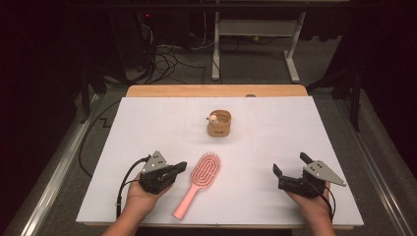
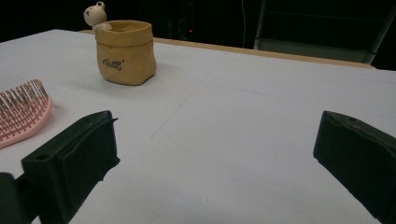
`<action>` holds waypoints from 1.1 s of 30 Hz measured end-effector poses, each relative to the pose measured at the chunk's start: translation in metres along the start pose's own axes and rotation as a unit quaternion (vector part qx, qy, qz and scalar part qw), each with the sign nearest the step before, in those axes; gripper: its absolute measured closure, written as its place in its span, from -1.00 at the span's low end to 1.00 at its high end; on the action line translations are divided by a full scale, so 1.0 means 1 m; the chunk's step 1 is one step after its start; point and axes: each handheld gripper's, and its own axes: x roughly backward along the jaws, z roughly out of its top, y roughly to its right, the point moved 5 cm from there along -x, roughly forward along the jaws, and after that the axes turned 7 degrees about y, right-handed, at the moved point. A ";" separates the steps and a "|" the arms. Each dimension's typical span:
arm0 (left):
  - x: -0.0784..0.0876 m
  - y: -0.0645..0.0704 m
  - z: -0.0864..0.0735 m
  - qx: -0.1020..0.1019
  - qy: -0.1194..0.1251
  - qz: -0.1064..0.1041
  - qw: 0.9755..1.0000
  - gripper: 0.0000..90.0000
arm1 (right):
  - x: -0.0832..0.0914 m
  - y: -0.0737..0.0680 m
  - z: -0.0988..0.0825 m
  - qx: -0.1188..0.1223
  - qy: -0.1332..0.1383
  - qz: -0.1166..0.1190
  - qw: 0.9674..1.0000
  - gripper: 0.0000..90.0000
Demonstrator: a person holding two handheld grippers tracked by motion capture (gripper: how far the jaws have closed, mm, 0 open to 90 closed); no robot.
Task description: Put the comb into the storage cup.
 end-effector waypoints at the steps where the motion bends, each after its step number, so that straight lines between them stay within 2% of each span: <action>1: 0.000 0.000 0.000 0.000 0.000 0.000 1.000 1.00 | 0.000 0.000 0.000 0.000 0.000 0.000 1.000 -0.99; 2: -0.003 0.004 -0.001 -0.003 -0.002 -0.003 1.000 1.00 | 0.000 0.000 0.000 0.000 0.000 0.000 1.000 -0.99; 3: -0.009 0.008 -0.007 -0.012 -0.019 0.000 1.000 1.00 | 0.001 0.000 0.000 0.001 0.000 0.000 1.000 -0.99; 4: -0.009 0.008 -0.007 -0.012 -0.019 0.000 1.000 1.00 | 0.001 0.000 0.000 0.002 0.000 0.000 1.000 -0.99; 5: -0.013 0.010 -0.016 -0.019 -0.041 0.000 0.999 1.00 | 0.001 0.000 -0.001 0.002 0.000 0.000 1.000 -0.99; 7: -0.014 0.012 -0.019 -0.018 -0.048 -0.006 0.999 1.00 | 0.000 0.000 -0.001 0.001 -0.002 0.000 1.000 -0.99; 13: -0.014 0.025 -0.022 -0.027 -0.052 -0.030 0.998 1.00 | 0.001 0.000 -0.001 -0.003 -0.003 0.001 1.000 -0.99; 17: -0.011 0.031 -0.022 -0.044 -0.054 -0.032 0.997 1.00 | 0.000 -0.001 0.000 0.003 0.000 0.004 1.000 -0.99; 21: -0.006 0.034 -0.020 -0.042 -0.047 -0.040 0.997 1.00 | -0.001 -0.002 0.000 0.003 -0.002 0.004 1.000 -0.99; 23: -0.006 0.038 -0.022 -0.044 -0.055 -0.047 0.996 1.00 | -0.001 -0.002 0.000 0.004 -0.001 0.005 1.000 -0.99; 25: -0.009 0.046 -0.025 -0.059 -0.075 -0.057 0.994 1.00 | -0.001 -0.003 0.001 0.006 0.000 0.005 1.000 -0.99; 27: -0.011 0.048 -0.025 -0.062 -0.079 -0.060 0.993 1.00 | 0.000 -0.003 0.001 0.006 0.000 0.004 1.000 -0.99; 28: -0.012 0.051 -0.026 -0.072 -0.087 -0.064 0.992 1.00 | 0.000 -0.002 0.001 0.005 0.000 0.003 1.000 -0.99; 30: -0.017 0.056 -0.031 -0.102 -0.116 -0.062 0.986 1.00 | 0.000 -0.002 0.001 0.006 0.000 0.003 1.000 -0.99; 32: -0.020 0.059 -0.033 -0.116 -0.133 -0.058 0.983 1.00 | 0.000 -0.001 0.001 0.006 0.000 0.002 1.000 -0.99; 33: -0.020 0.059 -0.033 -0.116 -0.133 -0.058 0.983 1.00 | 0.000 -0.001 0.001 0.006 0.000 0.002 1.000 -0.99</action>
